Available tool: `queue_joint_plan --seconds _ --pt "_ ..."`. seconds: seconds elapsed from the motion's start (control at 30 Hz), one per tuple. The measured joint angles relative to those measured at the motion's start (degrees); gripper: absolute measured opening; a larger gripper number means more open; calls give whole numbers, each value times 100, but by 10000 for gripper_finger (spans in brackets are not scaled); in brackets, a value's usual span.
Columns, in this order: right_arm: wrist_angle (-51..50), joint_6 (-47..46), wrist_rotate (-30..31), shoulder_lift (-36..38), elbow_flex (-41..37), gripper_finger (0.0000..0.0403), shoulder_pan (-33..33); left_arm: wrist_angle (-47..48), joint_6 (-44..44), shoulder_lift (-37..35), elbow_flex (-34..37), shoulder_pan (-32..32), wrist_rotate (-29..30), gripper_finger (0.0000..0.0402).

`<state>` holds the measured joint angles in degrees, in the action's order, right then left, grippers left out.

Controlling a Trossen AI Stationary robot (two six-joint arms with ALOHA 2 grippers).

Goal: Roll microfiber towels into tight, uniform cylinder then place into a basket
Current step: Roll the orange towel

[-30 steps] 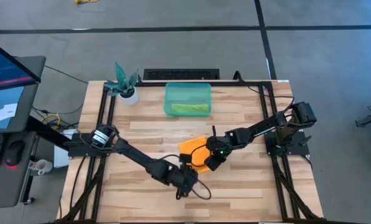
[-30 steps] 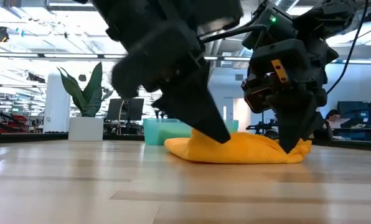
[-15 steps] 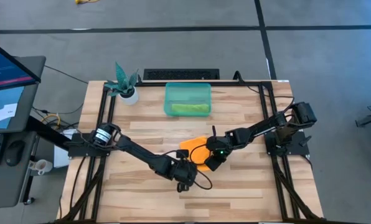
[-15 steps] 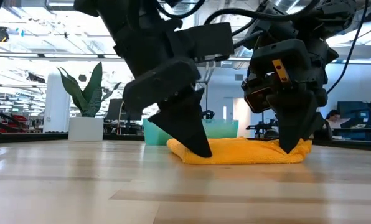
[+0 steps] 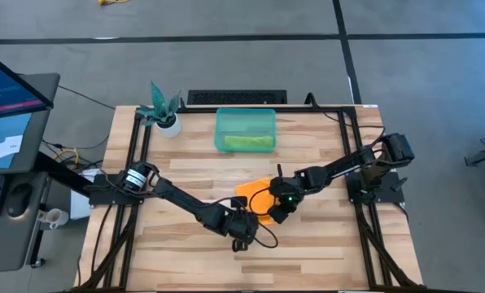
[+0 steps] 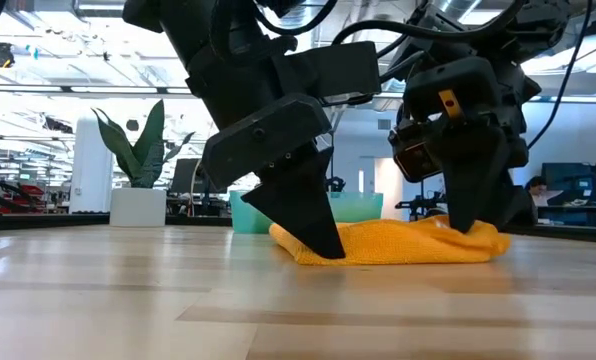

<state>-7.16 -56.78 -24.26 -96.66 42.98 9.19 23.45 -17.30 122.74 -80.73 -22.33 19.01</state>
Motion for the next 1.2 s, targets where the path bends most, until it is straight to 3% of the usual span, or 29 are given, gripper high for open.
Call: queue_joint_plan --seconds 0.4,0.73,0.87,0.93,1.07,1.2 --pt "-117 120 -88 240 -26 193 -107 23 -54 13 11 0 -33 96" --pt "-722 1074 482 1633 -20 190 -184 24 -56 13 17 0 -38 96" --pt "-592 1926 556 1976 -20 187 238 21 -99 13 20 0 -38 96" --pt "-343 2185 878 1993 -20 185 548 16 -99 13 20 0 -38 96" --pt "299 2563 1541 1774 -10 185 1130 6 -99 13 22 0 -40 96" --pt "616 2715 1703 1404 -13 178 1497 5 -129 13 22 0 -54 96"
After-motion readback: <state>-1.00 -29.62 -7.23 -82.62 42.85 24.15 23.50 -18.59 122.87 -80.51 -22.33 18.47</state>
